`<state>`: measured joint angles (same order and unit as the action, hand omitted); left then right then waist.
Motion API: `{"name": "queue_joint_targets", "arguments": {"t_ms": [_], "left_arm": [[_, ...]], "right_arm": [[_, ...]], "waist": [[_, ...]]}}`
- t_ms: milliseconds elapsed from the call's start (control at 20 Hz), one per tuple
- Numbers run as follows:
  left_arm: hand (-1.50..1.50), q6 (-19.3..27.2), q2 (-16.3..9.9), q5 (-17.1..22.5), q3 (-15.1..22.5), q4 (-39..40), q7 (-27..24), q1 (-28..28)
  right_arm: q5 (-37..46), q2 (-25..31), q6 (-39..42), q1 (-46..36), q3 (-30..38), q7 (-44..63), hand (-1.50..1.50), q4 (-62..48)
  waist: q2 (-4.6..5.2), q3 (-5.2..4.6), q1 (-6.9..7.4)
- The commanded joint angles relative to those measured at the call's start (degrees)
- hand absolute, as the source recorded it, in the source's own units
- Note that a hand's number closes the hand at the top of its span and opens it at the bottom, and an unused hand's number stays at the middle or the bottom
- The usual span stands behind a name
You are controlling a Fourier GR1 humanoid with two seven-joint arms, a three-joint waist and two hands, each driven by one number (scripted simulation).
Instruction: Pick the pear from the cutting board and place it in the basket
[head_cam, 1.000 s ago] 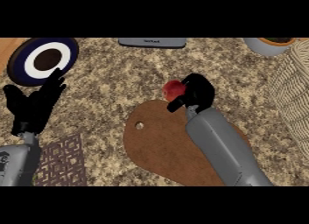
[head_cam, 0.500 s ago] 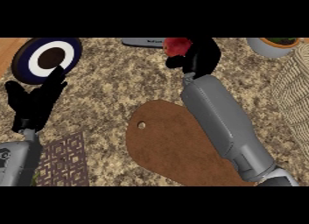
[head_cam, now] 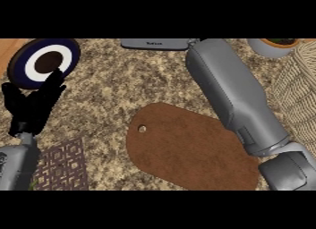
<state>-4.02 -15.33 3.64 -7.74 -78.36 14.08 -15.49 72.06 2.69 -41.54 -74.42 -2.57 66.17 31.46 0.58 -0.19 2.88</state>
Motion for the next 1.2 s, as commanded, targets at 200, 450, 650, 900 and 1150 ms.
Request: {"name": "queue_joint_targets", "arguments": {"t_ms": [200, 450, 650, 900, 1150], "left_arm": [[0.0, 1.5, 1.9, -1.5, 1.1, -0.3, -2.1, 1.7], [0.0, 1.5, 0.5, -0.2, -0.5, -2.2, 1.0, 0.4], [0.0, 0.2, 0.7, -0.7, 0.0, -0.7, -2.5, 3.5], [0.0, 0.2, 0.1, 0.4, -0.8, -2.7, 0.6, 2.9], [0.0, 1.0, 0.5, -0.9, -0.8, -1.8, -2.3, 4.4]], "right_arm": [[7.3, 5.8, 1.9, -10.5, 5.3, 14.3, 1.5, -7.8], [10.4, 10.7, 1.4, -12.0, 7.3, 13.9, 1.5, -10.3], [12.9, 13.0, 2.8, -11.9, 8.1, 15.3, 1.5, -12.8], [15.7, 17.4, 7.3, -11.5, 8.7, 16.7, 1.5, -15.4], [16.2, 20.7, 6.4, -9.9, 10.7, 16.1, 1.5, -15.3]], "waist": [[0.02, 0.04, -0.53], [0.0, 0.11, -0.76], [-0.11, 0.08, -1.09], [-0.56, 0.11, -1.84], [-0.38, 0.12, -1.95]]}}
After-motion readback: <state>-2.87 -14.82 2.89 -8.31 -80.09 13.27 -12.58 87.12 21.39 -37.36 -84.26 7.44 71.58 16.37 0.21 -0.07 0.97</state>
